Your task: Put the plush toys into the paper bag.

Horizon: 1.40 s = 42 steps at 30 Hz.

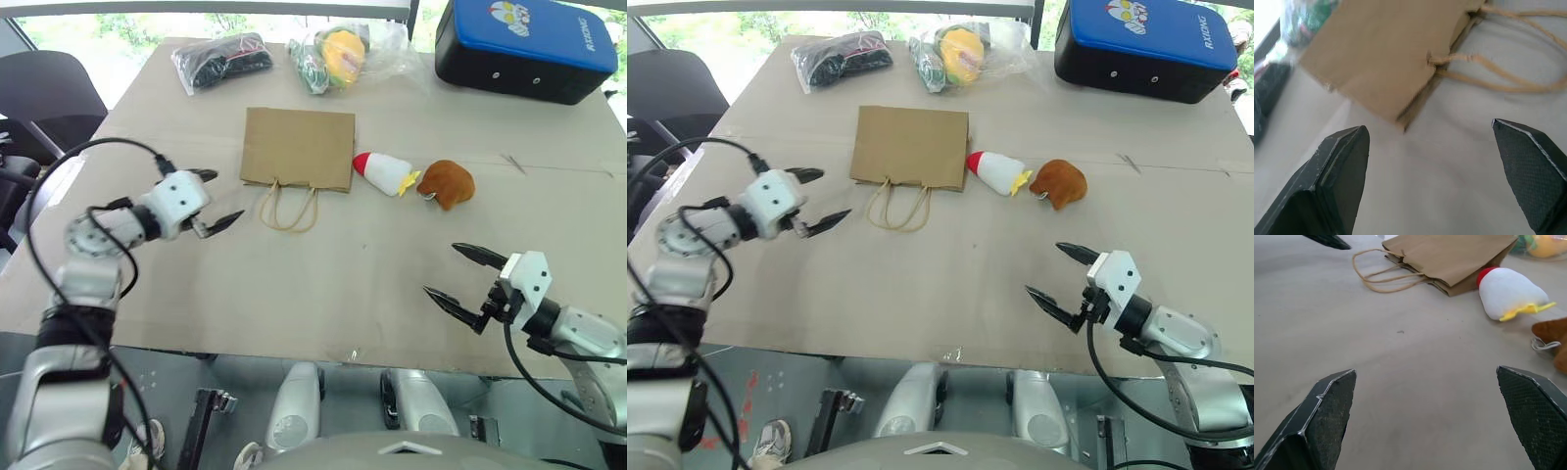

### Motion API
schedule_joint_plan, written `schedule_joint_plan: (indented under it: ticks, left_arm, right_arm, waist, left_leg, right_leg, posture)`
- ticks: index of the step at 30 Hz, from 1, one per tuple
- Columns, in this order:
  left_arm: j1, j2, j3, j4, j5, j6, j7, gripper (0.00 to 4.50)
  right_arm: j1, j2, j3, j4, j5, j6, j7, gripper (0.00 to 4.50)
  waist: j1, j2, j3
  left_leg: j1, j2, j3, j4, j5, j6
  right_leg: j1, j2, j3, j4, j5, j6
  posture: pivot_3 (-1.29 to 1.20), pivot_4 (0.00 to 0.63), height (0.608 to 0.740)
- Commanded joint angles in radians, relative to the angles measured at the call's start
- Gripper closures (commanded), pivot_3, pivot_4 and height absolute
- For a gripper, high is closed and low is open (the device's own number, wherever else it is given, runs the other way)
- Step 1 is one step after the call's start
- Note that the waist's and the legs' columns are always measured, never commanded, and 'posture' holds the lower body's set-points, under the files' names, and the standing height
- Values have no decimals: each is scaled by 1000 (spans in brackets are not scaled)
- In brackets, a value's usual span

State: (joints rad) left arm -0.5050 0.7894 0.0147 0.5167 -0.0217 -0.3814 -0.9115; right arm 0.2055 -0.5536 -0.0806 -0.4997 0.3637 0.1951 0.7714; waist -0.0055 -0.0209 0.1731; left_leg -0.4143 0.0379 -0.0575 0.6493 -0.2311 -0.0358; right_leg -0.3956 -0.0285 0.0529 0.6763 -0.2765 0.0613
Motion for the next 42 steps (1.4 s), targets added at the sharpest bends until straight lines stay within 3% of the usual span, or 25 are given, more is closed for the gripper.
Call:
schedule_joint_plan:
  ticks: [1, 4, 7, 11, 13, 14, 16, 20, 21, 22, 23, 25, 29, 34, 42]
  left_arm:
    - [-62, -32, -41, 115, 46, -167, 12, 167]
    - [-104, -74, -69, 197, 57, -261, 7, 167]
    - [-124, -99, -82, 243, 37, -303, -33, 1005]
    - [-110, -150, -41, 180, -140, -154, -167, 2945]
    - [-82, -162, -17, 84, -260, 37, -242, 4001]
    - [-66, -163, -7, 25, -310, 127, -258, 4415]
    - [-16, -151, 10, -148, -444, 393, -265, 4500]
    - [80, -129, 61, -508, -731, 844, -161, 4500]
    - [95, -132, 78, -580, -787, 918, -116, 4500]
    - [104, -140, 94, -633, -838, 970, -71, 4500]
    - [109, -150, 114, -682, -891, 1028, -21, 4500]
    - [123, -168, 143, -781, -978, 1105, 68, 4500]
    - [140, -196, 172, -888, -1077, 1177, 181, 4500]
    - [162, -211, 191, -980, -1154, 1206, 259, 4500]
    - [120, -230, 293, -985, -1212, 1160, 391, 4500]
  right_arm:
    - [12, 4, -9, -49, -10, 2, -41, 0]
    - [23, 13, -9, -73, -17, 9, -77, 0]
    - [37, 19, -2, -99, -36, 16, -110, 0]
    - [42, 41, 22, -125, -77, 23, -166, 0]
    - [33, 47, 39, -133, -73, 46, -177, 0]
    - [27, 50, 45, -139, -63, 68, -183, 414]
    - [3, 56, 57, -144, -20, 123, -183, 838]
    - [-94, 82, 146, -98, -73, 147, -205, 2594]
    - [-137, 101, 181, -76, -87, 156, -214, 3104]
    - [-180, 121, 215, -53, -100, 164, -220, 3104]
    - [-226, 143, 248, -26, -111, 172, -222, 3706]
    - [-343, 209, 313, 50, -125, 200, -227, 4448]
    - [-511, 289, 401, 200, -161, 220, -205, 4491]
    - [-725, 410, 484, 576, -218, 116, -129, 4491]
    - [-802, 516, 530, 981, -318, -60, -86, 4491]
  waist:
    - [-6, 0, 0]
    - [-12, 0, 0]
    - [-13, 0, 0]
    - [-11, 0, 0]
    - [-12, 0, 0]
    - [-15, 0, 0]
    - [-18, 0, 0]
    - [-29, 0, 0]
    - [-30, 0, 0]
    - [-32, 0, 0]
    - [-35, 0, 0]
    - [-39, 0, 0]
    - [-35, -1, 0]
    - [-34, -1, 0]
    - [-36, -1, 0]
  left_leg:
    - [0, 0, 0, 0, 0, 0]
    - [1, 1, -1, 0, 0, 0]
    - [1, 1, -1, 0, 0, 0]
    - [0, 1, -1, 0, 0, 0]
    - [0, 1, -1, 0, 0, 0]
    - [0, 1, -1, 0, 0, 0]
    - [0, 1, -1, 0, 0, 0]
    - [0, 2, -2, 1, 0, 0]
    - [0, 2, -3, 1, 0, 0]
    - [0, 2, -3, 1, 0, 0]
    - [1, 2, -4, 1, 0, 0]
    - [1, 2, -3, 1, 0, 0]
    - [1, 2, -4, 1, 0, 0]
    - [1, 1, -3, 2, 0, 0]
    - [1, 1, -3, 1, 0, 0]
  right_leg:
    - [0, 0, 0, 1, 0, 0]
    - [0, 1, 0, 2, 0, 0]
    - [0, 1, 0, 2, 0, 0]
    - [0, 1, 0, 2, 0, 0]
    - [0, 1, -1, 2, 0, 0]
    - [0, 1, -1, 2, 0, 0]
    - [0, 1, 0, 3, 0, 0]
    - [0, 1, -1, 3, 0, 0]
    - [0, 1, -1, 3, 0, 0]
    - [0, 1, -1, 3, 0, 0]
    - [0, 1, -2, 3, 0, 0]
    - [0, 1, -1, 4, 0, 0]
    - [0, 2, -2, 4, 0, 0]
    - [0, 1, -2, 3, 0, 0]
    - [0, 1, -2, 3, 0, -1]
  posture:
    - [0, 150, 740]
    - [0, 150, 740]
    - [0, 150, 740]
    - [0, 150, 740]
    - [0, 150, 740]
    - [0, 150, 740]
    - [0, 150, 740]
    - [0, 150, 740]
    - [0, 150, 740]
    - [0, 150, 740]
    - [0, 150, 740]
    - [0, 150, 740]
    - [0, 150, 740]
    - [0, 150, 740]
    - [0, 150, 740]
